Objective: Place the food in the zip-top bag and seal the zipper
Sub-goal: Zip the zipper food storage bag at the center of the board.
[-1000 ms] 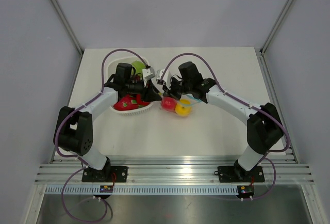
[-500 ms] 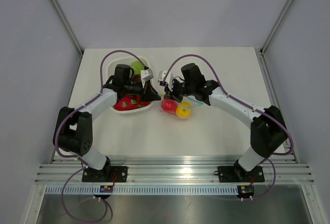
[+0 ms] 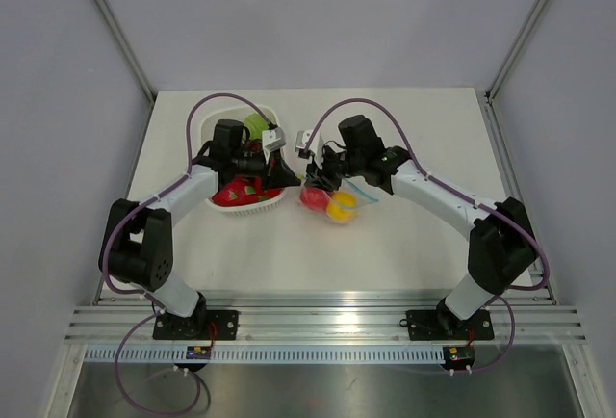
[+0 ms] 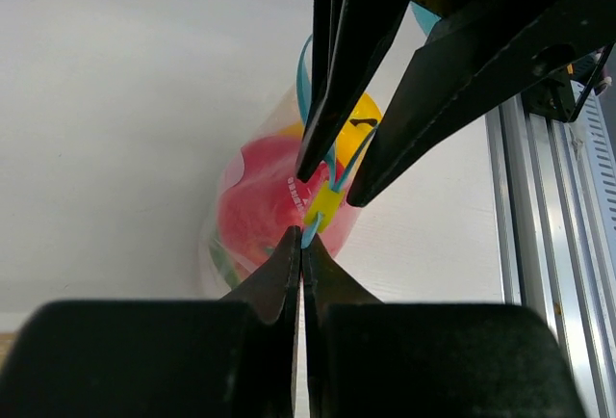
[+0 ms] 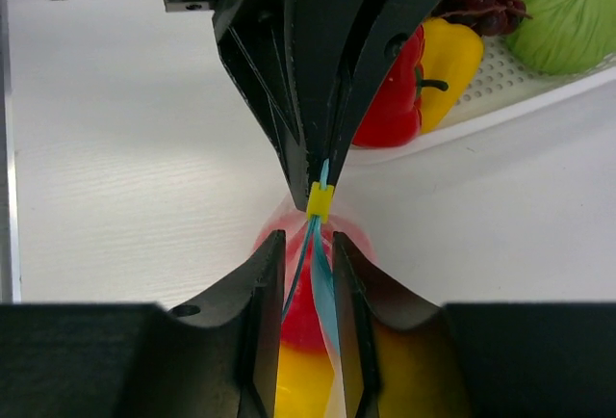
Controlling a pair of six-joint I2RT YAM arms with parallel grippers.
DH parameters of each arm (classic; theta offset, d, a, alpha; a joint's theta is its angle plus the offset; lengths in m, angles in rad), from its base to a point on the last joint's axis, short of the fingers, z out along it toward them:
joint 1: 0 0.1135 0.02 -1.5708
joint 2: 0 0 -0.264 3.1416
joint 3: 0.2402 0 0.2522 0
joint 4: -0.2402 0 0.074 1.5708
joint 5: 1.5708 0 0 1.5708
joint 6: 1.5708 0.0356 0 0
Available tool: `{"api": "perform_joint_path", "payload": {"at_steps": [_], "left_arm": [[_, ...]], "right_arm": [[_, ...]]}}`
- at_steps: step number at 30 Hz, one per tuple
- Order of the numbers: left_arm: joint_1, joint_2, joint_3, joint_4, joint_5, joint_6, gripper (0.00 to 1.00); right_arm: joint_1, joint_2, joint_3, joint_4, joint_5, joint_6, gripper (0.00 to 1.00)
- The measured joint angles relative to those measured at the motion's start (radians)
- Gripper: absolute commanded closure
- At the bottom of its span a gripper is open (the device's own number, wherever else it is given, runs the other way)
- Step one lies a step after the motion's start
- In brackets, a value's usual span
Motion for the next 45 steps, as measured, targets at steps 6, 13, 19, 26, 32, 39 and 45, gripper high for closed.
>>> {"api": "perform_joint_path", "payload": {"at_steps": [6, 13, 19, 26, 32, 39, 45], "left_arm": [[0.000, 0.000, 0.000, 0.022, 0.000, -0.003, 1.00], [0.000, 0.000, 0.000, 0.030, 0.000, -0.007, 1.00], [0.003, 0.000, -0.005, 0.024, -0.003, -0.006, 1.00], [0.004, 0.000, -0.005, 0.025, -0.002, -0.006, 1.00], [0.004, 0.000, -0.005, 0.024, -0.002, -0.006, 1.00], [0.004, 0.000, -0.005, 0.027, -0.001, -0.006, 1.00], [0.004, 0.000, -0.005, 0.026, -0.001, -0.006, 1.00]], "right_arm": [[0.000, 0.000, 0.062, -0.033, -0.041, -0.002, 0.68], [0.000, 0.031, 0.105, -0.028, -0.088, 0.013, 0.69], [-0.001, 0.063, 0.123, -0.020, -0.099, 0.021, 0.73], [-0.001, 0.063, 0.122, -0.015, -0.099, 0.029, 0.64], [-0.001, 0.063, 0.089, 0.031, -0.076, 0.038, 0.62], [-0.001, 0.063, 0.052, 0.043, -0.049, 0.054, 0.68], [-0.001, 0.063, 0.052, 0.058, -0.048, 0.061, 0.74]]}}
